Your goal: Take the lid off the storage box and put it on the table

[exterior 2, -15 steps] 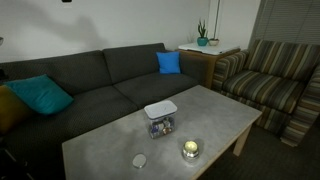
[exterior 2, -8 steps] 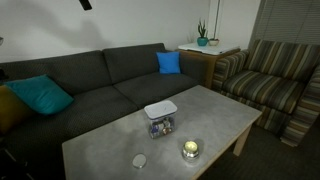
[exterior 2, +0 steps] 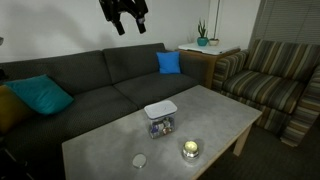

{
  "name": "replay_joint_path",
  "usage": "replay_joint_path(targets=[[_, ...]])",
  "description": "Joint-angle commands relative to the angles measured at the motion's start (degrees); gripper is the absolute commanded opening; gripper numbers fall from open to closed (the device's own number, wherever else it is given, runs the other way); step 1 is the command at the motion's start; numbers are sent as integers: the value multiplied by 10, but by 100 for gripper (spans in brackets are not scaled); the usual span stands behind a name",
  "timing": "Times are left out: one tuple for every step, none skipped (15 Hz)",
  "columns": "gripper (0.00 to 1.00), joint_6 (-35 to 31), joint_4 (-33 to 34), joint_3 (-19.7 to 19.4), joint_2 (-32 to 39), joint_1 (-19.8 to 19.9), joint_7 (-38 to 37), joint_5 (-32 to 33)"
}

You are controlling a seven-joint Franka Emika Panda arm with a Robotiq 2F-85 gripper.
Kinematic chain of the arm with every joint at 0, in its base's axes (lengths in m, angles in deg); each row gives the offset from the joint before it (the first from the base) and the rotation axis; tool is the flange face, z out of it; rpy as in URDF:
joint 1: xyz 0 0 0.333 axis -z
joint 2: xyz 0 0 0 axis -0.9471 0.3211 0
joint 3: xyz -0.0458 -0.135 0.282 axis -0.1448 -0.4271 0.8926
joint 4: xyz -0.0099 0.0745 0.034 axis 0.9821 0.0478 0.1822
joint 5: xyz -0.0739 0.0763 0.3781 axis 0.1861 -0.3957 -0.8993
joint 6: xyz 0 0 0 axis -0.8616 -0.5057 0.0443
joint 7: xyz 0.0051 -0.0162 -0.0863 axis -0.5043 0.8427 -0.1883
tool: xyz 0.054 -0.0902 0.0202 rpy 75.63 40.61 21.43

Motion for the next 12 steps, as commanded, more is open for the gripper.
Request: replay_joint_path(targets=[[100,0,9,-4,12,-3,3,-4],[100,0,15,-4,19,-4,3,-5],[100,0,17,-4,19,-4,3,-5],[100,-10,13,-3,22,-6,14,12],[100,-1,23,-3,30,-6,29,20],[100,3,32,-3,40,-6,46,25],[100,-1,38,-2,50,-8,69,34],[100,5,50,0,58,-7,106,34],[100,-5,61,-1,71,-5,140,35],[100,-23,77,-3,92,0,174,37],[100,-36,101,-2,119,9,226,20],[100,-51,123,3,146,16,269,6]])
